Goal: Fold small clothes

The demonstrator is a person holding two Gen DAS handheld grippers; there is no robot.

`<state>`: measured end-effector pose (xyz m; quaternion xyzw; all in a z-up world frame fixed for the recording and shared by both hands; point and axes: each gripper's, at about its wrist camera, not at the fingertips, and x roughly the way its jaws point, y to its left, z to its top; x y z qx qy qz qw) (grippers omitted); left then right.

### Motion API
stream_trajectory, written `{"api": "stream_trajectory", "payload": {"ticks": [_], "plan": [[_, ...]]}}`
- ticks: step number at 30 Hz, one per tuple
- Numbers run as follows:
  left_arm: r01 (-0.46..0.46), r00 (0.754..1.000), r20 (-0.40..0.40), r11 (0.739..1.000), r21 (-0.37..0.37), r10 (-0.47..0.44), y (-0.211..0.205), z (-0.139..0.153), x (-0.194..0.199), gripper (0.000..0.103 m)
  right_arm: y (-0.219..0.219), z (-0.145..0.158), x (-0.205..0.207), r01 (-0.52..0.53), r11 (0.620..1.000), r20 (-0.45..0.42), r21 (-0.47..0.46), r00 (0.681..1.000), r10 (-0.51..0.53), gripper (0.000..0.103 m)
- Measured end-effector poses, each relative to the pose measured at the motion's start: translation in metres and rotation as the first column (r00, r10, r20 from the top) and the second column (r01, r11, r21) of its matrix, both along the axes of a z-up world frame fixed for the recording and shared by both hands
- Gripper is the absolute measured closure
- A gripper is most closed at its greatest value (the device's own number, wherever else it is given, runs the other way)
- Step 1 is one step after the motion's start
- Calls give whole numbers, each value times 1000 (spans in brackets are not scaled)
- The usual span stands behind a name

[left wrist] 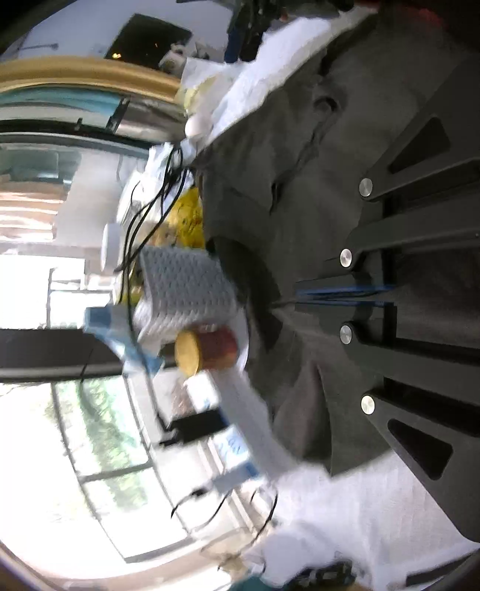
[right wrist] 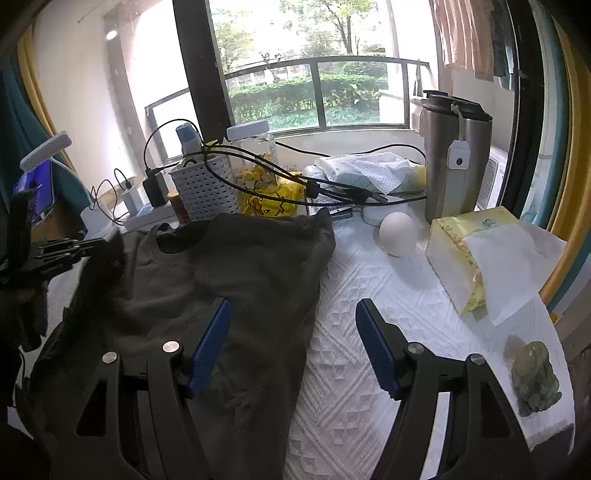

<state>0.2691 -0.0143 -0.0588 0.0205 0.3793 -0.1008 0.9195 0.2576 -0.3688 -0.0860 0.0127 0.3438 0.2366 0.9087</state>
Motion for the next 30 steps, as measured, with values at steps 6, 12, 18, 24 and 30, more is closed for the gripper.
{"api": "stream_trajectory", "payload": {"ticks": [6, 12, 18, 24, 30], "plan": [[34, 996, -75, 998, -44, -37, 1, -10, -9, 96, -4, 3, -6, 25, 1000, 4, 3, 1000, -25, 33], [13, 990, -138, 995, -94, -26, 24, -16, -54, 95, -1, 2, -10, 26, 1000, 0, -4, 1000, -26, 33], [11, 979, -201, 997, -82, -28, 30, -43, -82, 44, 9, 2, -12, 3, 1000, 0, -11, 1000, -3, 33], [19, 967, -250, 996, -89, -40, 24, -58, -83, 44, 16, 6, -15, -13, 1000, 7, -17, 1000, 13, 33], [171, 950, -255, 984, -57, -180, -11, -54, -97, 44, 13, 4, -14, 8, 1000, -1, -23, 1000, -8, 33]]}}
